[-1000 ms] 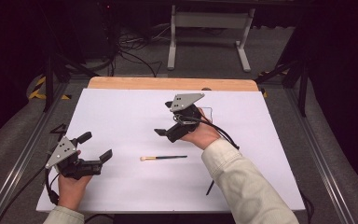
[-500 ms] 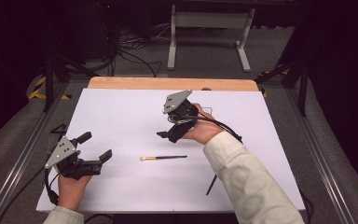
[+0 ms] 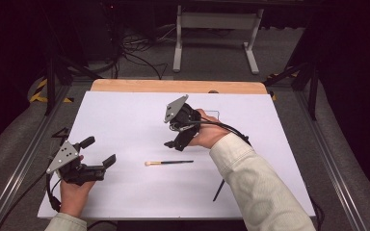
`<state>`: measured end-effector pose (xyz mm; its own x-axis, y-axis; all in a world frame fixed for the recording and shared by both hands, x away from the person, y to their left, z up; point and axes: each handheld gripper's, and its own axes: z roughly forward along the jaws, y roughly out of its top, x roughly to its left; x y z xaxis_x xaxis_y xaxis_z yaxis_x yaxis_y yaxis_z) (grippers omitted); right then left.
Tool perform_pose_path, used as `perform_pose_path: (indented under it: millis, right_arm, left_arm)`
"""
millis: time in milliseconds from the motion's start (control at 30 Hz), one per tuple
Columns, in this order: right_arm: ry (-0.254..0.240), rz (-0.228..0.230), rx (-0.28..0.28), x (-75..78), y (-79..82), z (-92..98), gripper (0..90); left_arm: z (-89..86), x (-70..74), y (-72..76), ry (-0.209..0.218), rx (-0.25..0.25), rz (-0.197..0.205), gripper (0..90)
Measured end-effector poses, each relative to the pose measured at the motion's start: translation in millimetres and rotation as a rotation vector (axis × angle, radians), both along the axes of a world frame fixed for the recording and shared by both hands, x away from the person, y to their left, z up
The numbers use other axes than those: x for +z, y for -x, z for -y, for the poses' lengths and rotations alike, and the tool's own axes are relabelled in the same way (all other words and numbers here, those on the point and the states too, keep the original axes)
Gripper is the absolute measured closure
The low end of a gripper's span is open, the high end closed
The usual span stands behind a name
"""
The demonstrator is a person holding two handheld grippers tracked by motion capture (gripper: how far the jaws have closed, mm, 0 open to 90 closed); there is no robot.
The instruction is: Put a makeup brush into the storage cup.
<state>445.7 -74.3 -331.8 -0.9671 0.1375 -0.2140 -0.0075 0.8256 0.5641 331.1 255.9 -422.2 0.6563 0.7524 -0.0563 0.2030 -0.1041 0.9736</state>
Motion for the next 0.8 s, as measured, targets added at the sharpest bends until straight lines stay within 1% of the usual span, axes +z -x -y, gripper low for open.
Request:
perform_pose_path:
  millis: [100,133,233,333,433,467,500,600,633,800]
  right_arm:
    - [0.038,-0.007,0.010,-1.5,0.7,-4.0,6.3]
    - [0.038,-0.007,0.010,-1.5,0.7,-4.0,6.3]
    - [0.067,-0.010,0.021,-5.0,2.1,-9.3,7.6]
    - [0.099,-0.037,0.038,-9.3,2.2,-12.7,10.5]
    - [0.134,-0.057,0.042,-15.3,3.3,-15.2,10.4]
    - [0.134,-0.057,0.042,-15.3,3.3,-15.2,10.4]
    - [0.157,-0.071,0.045,-19.4,3.8,-16.4,10.4]
    - [0.187,-0.086,0.051,-25.0,3.8,-17.9,9.6]
    - [0.187,-0.086,0.051,-25.0,3.8,-17.9,9.6]
    - [0.241,-0.090,0.057,-33.3,4.0,-20.8,8.3]
  left_arm:
    - [0.1,0.1,0.1,0.001,0.000,0.000,0.3]
    - [0.2,0.0,0.0,0.005,0.001,0.003,0.3]
    - [-0.4,-0.1,0.0,0.006,0.000,-0.001,0.3]
    - [-0.2,-0.2,-0.1,0.007,-0.001,0.000,0.3]
    - [-0.7,-0.5,-0.5,0.008,-0.004,-0.001,0.3]
    - [-0.7,-0.5,-0.5,0.008,-0.004,-0.001,0.3]
    - [-0.8,-0.5,-0.5,0.008,-0.004,-0.001,0.3]
    - [-0.8,-0.5,-0.5,0.009,-0.004,-0.001,0.3]
    - [-0.8,-0.5,-0.5,0.009,-0.004,-0.001,0.3]
    - [-0.6,-0.6,-0.7,0.009,-0.009,-0.005,0.3]
